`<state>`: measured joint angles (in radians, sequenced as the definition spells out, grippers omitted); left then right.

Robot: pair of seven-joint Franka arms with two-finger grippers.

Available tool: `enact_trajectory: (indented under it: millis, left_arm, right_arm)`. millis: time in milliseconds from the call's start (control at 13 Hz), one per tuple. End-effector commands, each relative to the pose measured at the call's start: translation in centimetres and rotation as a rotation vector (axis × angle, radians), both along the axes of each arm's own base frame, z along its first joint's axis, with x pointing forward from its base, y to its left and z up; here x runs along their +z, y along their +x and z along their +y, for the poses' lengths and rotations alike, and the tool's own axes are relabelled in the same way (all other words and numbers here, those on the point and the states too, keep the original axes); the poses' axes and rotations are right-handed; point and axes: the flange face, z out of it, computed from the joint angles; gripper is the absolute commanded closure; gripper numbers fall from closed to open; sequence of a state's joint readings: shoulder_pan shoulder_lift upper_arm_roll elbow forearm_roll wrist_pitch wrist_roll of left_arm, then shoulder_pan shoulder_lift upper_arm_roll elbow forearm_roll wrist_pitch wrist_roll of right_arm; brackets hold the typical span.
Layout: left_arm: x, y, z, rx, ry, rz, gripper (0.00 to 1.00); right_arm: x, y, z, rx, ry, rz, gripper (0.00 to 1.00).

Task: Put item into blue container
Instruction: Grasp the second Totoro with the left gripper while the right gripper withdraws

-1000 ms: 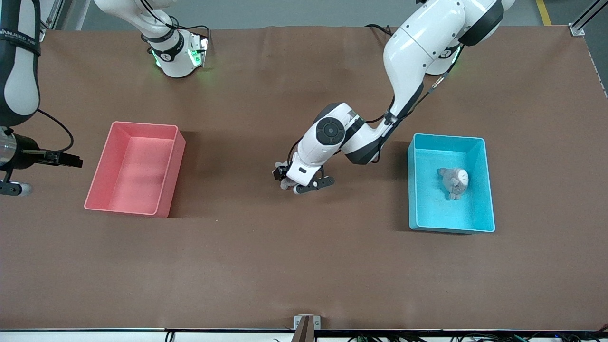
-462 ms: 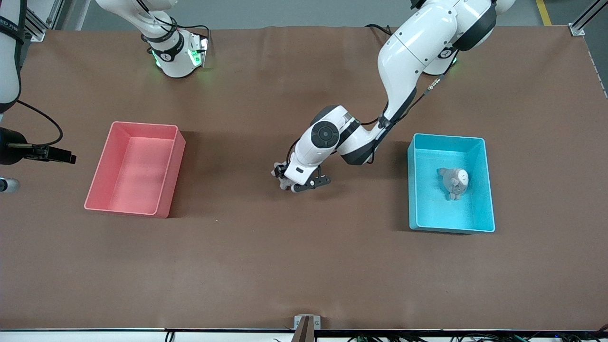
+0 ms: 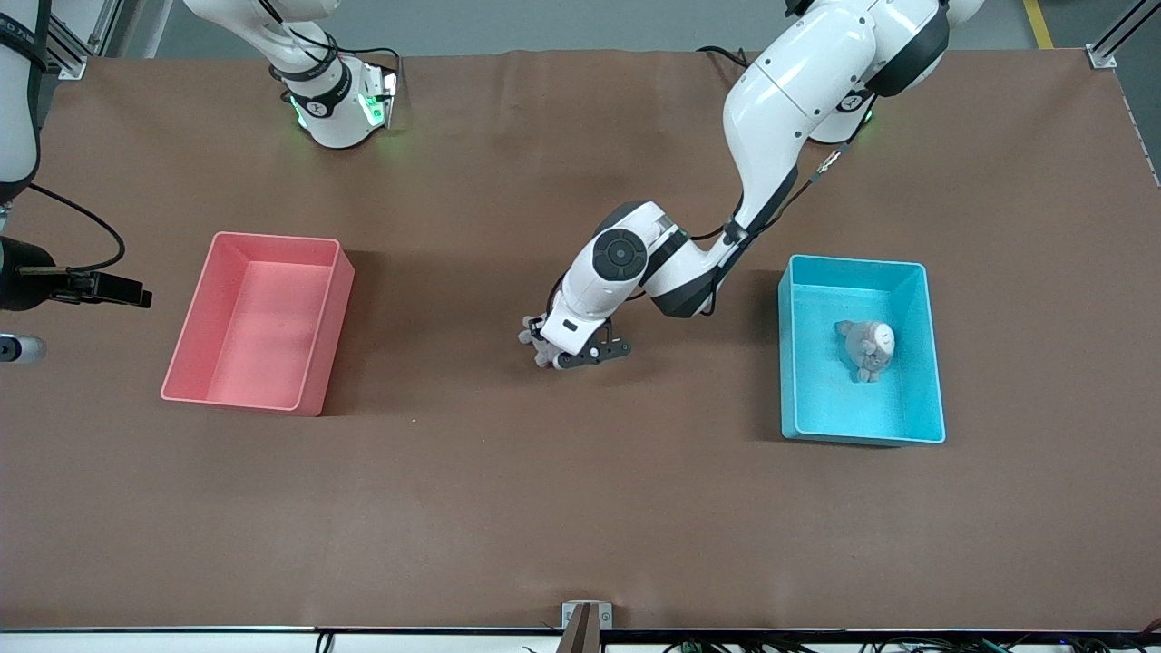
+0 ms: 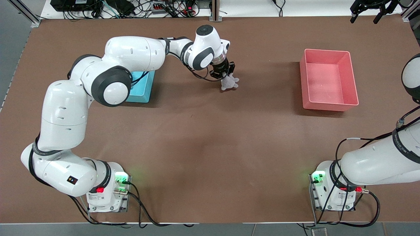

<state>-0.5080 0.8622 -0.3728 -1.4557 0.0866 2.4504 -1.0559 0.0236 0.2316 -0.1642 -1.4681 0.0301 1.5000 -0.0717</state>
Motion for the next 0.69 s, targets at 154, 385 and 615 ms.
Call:
enact_trajectory:
  millis: [154,385,615]
  left_arm:
    - [8.8,2.4,4.6,-0.086,0.187,-0.059,0.82]
    - [14.5,2.4,8.7,-0.161,0.311,0.011,0.86]
    - [19.1,2.8,15.0,-0.232,0.378,0.032,0.85]
  right_arm:
    - [2.5,-0.7,-1.6,-0.016,0.020,-0.025,0.00]
    - [2.4,-0.6,-0.9,-0.005,0.026,-0.023,0.00]
    - [2.4,-0.5,-0.2,0.006,0.020,-0.021,0.00]
